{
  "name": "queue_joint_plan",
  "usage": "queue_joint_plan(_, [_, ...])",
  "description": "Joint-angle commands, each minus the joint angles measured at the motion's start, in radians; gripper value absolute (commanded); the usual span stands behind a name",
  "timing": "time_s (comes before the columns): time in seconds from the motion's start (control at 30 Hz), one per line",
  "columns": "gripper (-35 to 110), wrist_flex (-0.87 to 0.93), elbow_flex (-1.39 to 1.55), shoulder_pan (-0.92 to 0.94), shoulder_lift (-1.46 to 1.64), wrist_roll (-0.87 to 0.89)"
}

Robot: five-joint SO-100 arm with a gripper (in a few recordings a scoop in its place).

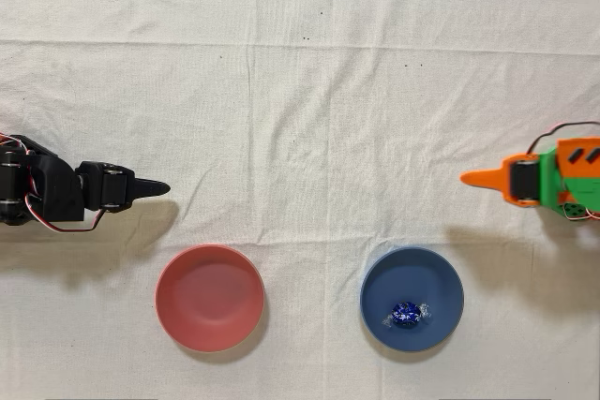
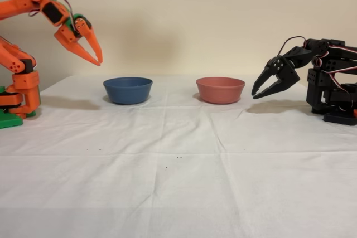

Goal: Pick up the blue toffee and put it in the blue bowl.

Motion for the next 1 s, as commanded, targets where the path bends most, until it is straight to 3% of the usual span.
queue_joint_plan(0.0, [0,-0.063,0.133,0.006,0.207,-0.021])
queue_joint_plan(0.43, [0,-0.071,0.632,0.018,0.663,-0.107])
queue_joint_plan(0.97, [0,-0.077,0.775,0.011,0.664,-0.046])
